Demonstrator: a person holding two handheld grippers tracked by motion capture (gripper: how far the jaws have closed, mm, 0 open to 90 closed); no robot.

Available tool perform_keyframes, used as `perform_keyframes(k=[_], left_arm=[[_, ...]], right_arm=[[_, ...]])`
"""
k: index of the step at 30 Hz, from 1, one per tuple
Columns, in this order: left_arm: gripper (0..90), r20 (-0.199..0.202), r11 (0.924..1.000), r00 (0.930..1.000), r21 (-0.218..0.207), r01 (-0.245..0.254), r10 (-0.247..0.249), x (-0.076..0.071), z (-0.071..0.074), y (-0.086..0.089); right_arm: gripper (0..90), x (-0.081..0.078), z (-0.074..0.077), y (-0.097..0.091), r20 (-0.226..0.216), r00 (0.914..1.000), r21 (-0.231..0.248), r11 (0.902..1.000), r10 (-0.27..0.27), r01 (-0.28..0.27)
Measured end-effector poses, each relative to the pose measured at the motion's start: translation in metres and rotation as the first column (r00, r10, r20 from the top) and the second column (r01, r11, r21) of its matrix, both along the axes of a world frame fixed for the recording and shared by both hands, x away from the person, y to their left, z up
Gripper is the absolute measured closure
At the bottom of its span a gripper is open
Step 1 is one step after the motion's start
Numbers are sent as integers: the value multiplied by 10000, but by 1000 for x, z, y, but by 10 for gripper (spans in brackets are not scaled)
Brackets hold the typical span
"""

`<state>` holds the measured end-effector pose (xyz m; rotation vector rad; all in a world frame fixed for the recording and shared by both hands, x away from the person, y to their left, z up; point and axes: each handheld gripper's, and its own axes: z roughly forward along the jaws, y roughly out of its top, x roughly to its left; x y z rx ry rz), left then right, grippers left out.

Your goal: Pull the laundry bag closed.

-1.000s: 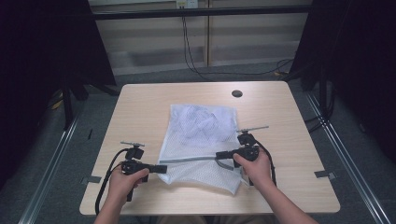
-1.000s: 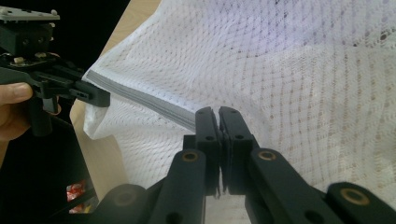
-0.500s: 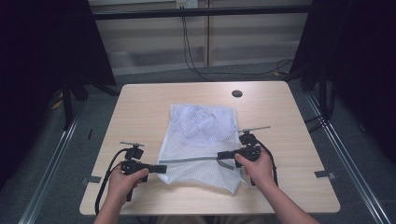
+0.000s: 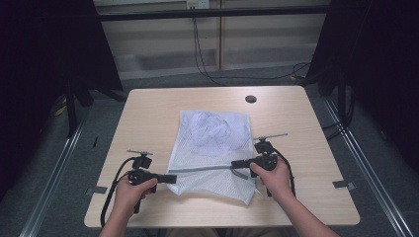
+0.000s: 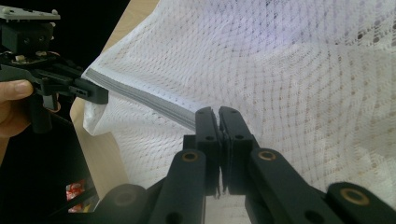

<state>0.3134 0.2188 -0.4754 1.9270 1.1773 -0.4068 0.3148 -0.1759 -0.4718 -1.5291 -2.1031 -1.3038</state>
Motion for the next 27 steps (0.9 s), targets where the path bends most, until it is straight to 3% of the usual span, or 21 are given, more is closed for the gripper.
perform_keyframes(k=[27], left_arm=[[879, -53, 10000, 10000, 10, -11, 11, 0, 1, 2]], right_arm=[[871, -3, 1, -12, 19, 10000, -114, 9999, -69, 69]])
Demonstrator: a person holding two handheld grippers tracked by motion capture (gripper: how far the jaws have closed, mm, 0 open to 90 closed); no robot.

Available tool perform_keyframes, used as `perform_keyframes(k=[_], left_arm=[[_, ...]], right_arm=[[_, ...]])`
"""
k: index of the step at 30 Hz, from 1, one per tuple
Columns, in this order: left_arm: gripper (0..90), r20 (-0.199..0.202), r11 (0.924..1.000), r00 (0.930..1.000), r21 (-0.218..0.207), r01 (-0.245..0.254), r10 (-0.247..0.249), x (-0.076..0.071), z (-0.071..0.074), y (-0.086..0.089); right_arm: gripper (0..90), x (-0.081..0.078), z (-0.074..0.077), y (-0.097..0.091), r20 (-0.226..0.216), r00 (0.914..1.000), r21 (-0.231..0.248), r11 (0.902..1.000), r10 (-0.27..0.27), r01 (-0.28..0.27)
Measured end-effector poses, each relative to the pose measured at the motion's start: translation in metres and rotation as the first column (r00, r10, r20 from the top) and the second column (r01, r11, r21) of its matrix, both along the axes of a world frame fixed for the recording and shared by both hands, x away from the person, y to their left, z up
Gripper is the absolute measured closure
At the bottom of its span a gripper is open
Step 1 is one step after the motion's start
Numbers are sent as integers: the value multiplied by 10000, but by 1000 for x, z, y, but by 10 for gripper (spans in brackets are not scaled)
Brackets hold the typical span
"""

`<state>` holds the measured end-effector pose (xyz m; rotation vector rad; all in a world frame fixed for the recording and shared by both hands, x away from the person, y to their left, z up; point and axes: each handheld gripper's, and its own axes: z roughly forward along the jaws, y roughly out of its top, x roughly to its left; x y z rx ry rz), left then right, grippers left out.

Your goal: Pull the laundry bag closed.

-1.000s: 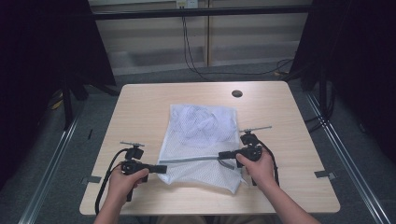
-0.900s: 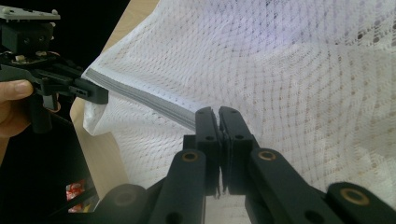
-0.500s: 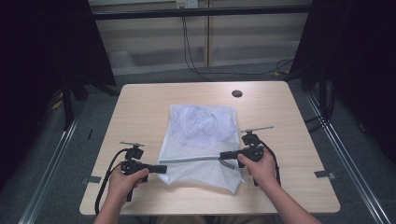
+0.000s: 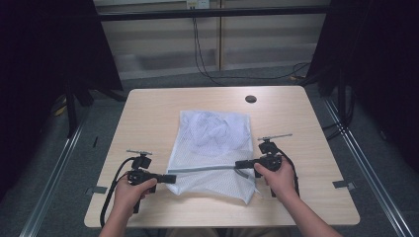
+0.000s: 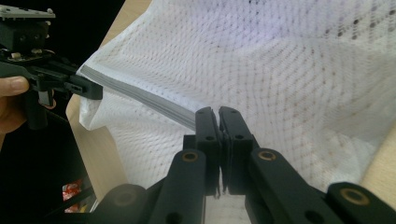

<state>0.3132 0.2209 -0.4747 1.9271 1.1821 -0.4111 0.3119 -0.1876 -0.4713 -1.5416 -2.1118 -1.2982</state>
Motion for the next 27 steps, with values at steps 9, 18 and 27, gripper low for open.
perform_keyframes(k=[9, 18, 27], left_arm=[[879, -15, 10000, 10000, -37, -2, 2, 0, 0, -1], [880, -16, 10000, 10000, -6, 0, 0, 0, 0, 0], [880, -72, 10000, 9999, -3, -71, 71, 0, 0, -1]], right_arm=[[871, -1, 0, -5, -16, 10000, 76, 9999, -91, 91], [871, -2, -1, -10, 13, 9999, 33, 9999, -163, 163], [871, -4, 0, -12, 7, 9999, 60, 9999, -145, 145]])
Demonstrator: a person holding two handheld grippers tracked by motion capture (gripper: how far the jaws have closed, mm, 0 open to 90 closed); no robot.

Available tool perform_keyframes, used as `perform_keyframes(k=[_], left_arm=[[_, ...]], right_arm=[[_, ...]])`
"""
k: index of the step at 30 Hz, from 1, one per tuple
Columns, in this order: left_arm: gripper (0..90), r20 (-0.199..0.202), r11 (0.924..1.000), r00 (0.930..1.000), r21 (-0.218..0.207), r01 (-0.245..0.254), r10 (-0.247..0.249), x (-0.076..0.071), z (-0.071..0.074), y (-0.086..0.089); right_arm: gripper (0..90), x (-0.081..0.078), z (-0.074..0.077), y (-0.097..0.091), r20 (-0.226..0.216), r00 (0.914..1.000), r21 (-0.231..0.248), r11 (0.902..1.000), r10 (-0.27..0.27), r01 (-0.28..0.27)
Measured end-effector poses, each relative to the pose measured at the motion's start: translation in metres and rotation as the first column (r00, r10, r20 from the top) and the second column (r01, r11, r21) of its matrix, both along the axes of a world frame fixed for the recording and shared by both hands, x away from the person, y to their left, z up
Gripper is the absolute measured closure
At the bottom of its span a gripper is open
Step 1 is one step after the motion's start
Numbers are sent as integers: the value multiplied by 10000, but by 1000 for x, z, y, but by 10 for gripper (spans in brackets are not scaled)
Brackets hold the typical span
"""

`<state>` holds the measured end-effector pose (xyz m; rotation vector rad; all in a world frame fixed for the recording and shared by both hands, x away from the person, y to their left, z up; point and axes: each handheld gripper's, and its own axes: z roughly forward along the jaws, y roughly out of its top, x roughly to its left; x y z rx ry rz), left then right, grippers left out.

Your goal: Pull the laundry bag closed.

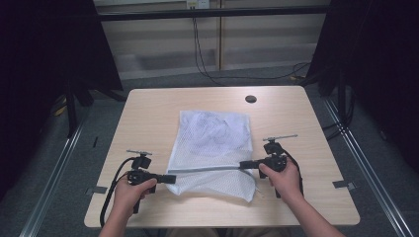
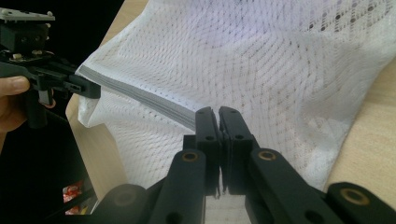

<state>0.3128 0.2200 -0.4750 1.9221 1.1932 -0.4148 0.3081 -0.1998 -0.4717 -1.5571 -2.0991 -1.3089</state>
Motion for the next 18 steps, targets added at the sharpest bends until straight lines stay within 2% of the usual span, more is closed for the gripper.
perform_keyframes(k=[7, 9, 15, 18], left_arm=[[880, -2, 10000, 10000, 32, 37, -37, 0, 0, 1], [879, -54, 10000, 10000, -70, -33, 33, 0, 0, 0], [879, 23, 10000, 10000, 83, 2, -3, 0, 0, 2], [880, -16, 10000, 10000, -13, -91, 91, 0, 0, 2]], right_arm=[[871, -1, 1, -3, -101, 9999, -1, 10000, -21, 21], [871, -2, 1, -5, -96, 9999, 83, 10000, -54, 55], [871, -3, 1, -6, -79, 10000, -65, 10000, -34, 33], [871, -3, 1, -12, -92, 9999, -21, 9999, -117, 117]])
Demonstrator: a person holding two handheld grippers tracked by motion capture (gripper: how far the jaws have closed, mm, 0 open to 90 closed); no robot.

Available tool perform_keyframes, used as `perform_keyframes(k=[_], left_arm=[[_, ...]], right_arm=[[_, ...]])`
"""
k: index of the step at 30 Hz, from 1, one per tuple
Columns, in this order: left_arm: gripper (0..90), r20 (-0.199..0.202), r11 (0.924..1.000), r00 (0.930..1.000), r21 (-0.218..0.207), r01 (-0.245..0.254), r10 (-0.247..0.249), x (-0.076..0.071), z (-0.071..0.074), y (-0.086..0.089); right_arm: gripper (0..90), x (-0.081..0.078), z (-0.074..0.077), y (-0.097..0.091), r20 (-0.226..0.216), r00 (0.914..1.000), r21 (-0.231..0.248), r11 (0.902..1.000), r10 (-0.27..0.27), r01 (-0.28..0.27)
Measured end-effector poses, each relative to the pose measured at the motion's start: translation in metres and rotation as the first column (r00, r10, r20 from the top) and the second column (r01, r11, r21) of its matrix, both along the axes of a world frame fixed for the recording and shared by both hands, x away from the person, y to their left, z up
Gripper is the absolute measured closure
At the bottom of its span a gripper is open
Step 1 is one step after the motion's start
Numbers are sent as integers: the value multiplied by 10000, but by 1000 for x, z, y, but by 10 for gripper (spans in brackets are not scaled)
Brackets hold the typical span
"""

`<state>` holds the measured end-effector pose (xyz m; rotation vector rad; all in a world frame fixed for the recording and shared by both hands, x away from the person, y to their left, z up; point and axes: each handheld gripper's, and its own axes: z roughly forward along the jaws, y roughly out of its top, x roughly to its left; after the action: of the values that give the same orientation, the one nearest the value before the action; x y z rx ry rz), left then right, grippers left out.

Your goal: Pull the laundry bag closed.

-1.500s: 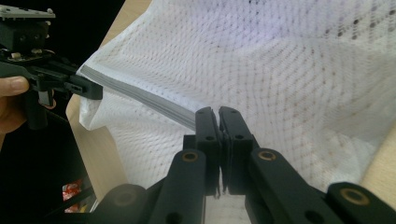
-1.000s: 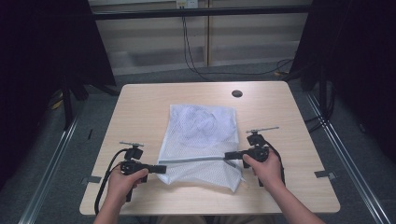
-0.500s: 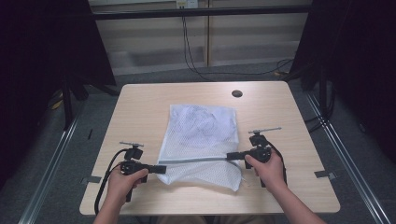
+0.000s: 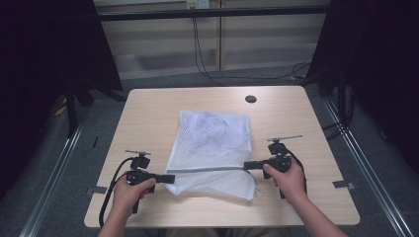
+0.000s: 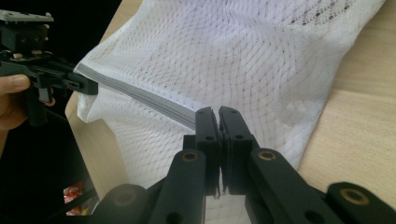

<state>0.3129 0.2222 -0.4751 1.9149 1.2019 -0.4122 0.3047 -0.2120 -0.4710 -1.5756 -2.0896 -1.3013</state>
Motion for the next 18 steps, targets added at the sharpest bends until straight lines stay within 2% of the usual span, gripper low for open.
perform_keyframes(k=[12, 13, 17, 18], left_arm=[[880, 45, 9999, 9999, 32, 124, -124, 0, 0, 0], [880, -6, 10000, 10000, -14, 5, -5, 0, 0, -1], [880, 27, 10000, 10000, 29, 40, -40, 0, 0, 0], [879, 25, 10000, 10000, 42, -42, 42, 0, 0, 0]], right_arm=[[871, -1, 1, -3, -14, 10000, 23, 10000, -20, 20], [871, -1, 1, -3, -19, 10000, 32, 10000, -32, 32], [871, -2, 0, -4, -39, 10000, 73, 10000, 18, -18], [871, -2, -1, -4, -25, 10000, -47, 10000, 7, -7]])
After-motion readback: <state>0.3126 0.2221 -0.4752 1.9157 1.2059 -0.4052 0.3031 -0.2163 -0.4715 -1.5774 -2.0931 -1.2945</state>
